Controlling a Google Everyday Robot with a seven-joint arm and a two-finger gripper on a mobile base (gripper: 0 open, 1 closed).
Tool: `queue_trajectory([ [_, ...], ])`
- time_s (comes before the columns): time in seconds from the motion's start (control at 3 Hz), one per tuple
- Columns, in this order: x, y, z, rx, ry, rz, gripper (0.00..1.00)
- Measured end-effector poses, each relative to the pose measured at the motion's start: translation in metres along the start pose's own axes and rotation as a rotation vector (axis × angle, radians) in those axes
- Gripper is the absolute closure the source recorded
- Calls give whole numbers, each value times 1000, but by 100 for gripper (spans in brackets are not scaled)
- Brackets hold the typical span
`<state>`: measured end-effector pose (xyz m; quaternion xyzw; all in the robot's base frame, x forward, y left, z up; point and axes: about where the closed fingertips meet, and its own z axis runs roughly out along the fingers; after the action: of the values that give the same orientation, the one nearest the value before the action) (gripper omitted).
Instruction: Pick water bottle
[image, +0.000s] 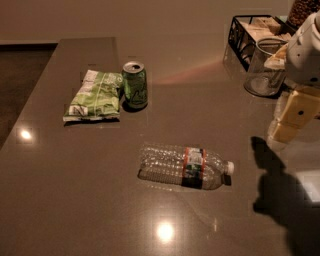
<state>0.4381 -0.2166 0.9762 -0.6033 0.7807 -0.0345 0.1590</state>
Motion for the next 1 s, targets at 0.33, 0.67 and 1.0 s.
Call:
queue_trajectory([
  [0.33,0,0,0,0,0,0,0],
  [0.67,-9,4,0,-8,-35,-19,0],
  [1.0,-29,17,11,-47,-83,-66,0],
])
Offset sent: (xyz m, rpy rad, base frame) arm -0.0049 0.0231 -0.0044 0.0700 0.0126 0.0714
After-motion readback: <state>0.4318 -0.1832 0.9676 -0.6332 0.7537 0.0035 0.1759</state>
